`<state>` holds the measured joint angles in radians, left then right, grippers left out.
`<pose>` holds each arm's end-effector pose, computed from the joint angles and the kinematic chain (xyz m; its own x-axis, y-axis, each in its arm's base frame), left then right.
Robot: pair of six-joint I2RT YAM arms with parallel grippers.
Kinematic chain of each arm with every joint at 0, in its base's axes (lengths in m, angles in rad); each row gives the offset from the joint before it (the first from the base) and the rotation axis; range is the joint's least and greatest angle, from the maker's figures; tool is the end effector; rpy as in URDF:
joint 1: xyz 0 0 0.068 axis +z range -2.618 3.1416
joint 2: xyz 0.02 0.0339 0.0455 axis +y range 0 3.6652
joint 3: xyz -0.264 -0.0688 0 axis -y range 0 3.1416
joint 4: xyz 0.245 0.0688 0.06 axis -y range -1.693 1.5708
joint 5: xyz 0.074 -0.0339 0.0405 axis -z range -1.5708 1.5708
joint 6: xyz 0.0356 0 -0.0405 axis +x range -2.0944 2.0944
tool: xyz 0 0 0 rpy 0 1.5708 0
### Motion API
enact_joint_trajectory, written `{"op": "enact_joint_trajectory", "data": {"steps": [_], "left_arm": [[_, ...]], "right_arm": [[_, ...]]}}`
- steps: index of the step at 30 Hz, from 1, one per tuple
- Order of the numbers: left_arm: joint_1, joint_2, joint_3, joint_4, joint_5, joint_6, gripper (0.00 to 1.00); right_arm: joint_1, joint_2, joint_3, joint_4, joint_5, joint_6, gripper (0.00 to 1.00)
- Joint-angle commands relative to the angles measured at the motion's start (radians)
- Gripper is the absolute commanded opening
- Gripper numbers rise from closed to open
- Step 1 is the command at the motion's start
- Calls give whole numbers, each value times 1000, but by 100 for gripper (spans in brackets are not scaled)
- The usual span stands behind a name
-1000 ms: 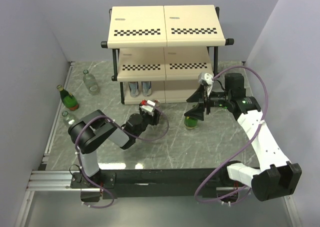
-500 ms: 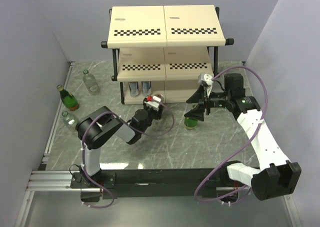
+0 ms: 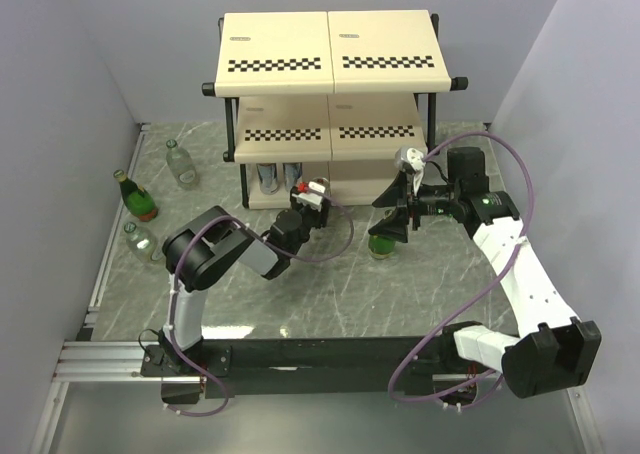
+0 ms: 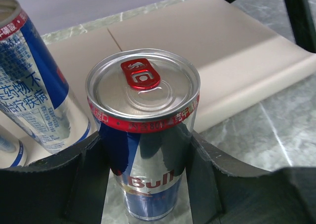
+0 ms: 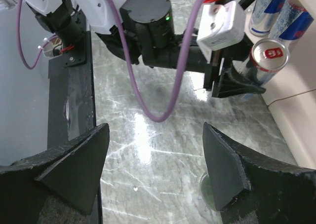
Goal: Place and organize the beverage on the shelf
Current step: Place the drink on the shelf.
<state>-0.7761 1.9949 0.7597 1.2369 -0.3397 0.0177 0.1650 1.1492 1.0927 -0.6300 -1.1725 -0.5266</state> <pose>0.2749 -0.2532 0.1427 0.0087 0.0149 -0.9999 0.4226 0.9062 0.0171 0.2194 0.0698 0.3448 -0.1551 -0.2234 -0.9623 -0.9773 0.1772 0.1163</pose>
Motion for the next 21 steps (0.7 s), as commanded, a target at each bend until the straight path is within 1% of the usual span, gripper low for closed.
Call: {"op": "enact_joint_trajectory", "data": {"steps": [1, 4, 5, 12, 21], "left_arm": [[9, 4, 61, 622, -19, -12, 0], [14, 7, 76, 622, -24, -10, 0], [15, 8, 82, 622, -22, -47, 0], [20, -15, 102, 622, -10, -36, 0], [43, 18, 161, 622, -15, -47, 0]], "right_arm": [[-7, 6, 29, -14, -27, -27, 82], [-9, 12, 32, -23, -29, -35, 82], [-7, 12, 32, -25, -29, -35, 82], [-7, 18, 33, -28, -27, -41, 82], [-9, 24, 35, -33, -26, -46, 82]]}}
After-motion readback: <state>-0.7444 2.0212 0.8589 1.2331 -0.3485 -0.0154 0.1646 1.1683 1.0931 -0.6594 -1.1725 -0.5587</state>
